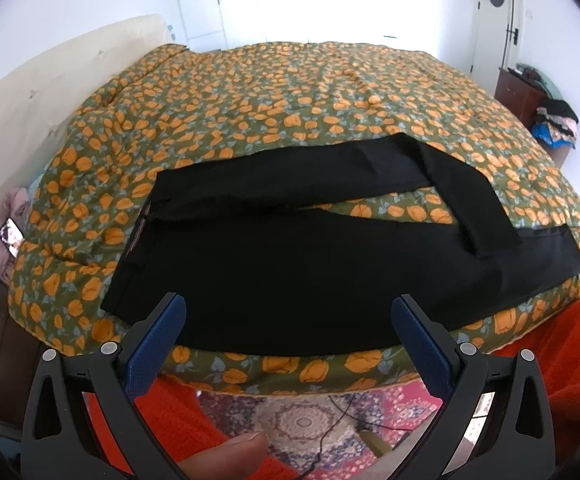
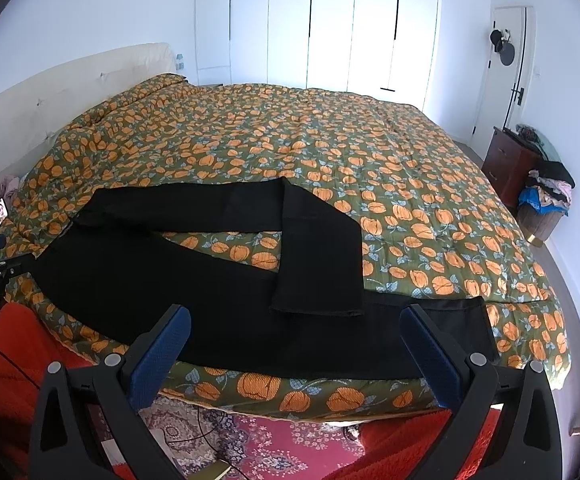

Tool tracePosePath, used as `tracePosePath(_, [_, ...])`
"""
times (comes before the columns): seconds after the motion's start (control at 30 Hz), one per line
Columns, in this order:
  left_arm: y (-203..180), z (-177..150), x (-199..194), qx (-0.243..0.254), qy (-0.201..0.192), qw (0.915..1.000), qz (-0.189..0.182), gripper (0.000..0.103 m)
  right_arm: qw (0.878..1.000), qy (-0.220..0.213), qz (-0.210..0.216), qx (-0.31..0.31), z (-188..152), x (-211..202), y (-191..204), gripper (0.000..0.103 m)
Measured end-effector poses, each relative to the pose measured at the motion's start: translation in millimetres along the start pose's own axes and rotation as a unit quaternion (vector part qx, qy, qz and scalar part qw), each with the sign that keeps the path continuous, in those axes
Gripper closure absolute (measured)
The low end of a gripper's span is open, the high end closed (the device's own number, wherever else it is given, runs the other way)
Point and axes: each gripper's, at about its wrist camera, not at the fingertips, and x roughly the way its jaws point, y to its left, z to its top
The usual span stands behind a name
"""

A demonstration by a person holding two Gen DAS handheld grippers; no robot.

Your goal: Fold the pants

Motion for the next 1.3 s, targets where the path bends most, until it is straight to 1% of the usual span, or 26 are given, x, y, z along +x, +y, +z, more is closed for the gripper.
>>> tracePosePath(0.27, [4,-1,4,-0.01,0.011,0.9999,0.002,0.0,1.0,0.003,-0.001,0.003,-3,2,-1,0.0])
tracePosePath(0.47, [6,-1,6,-0.017,0.017,0.9997,-0.007,0.001,1.0,0.004,-0.005,0.006,-5,3,-3,0.0])
tracePosePath(0.67, [6,-2,7,-0.019,0.02,0.9996,-0.004,0.001,1.0,0.006,-0.003,0.004,-5,4,-1,0.0])
tracePosePath(1.3, [-8,-7,-6,0.005,-0.012,0.9993,-0.036,0.001,1.0,0.014,0.004,0.0,-10,3,6,0.0])
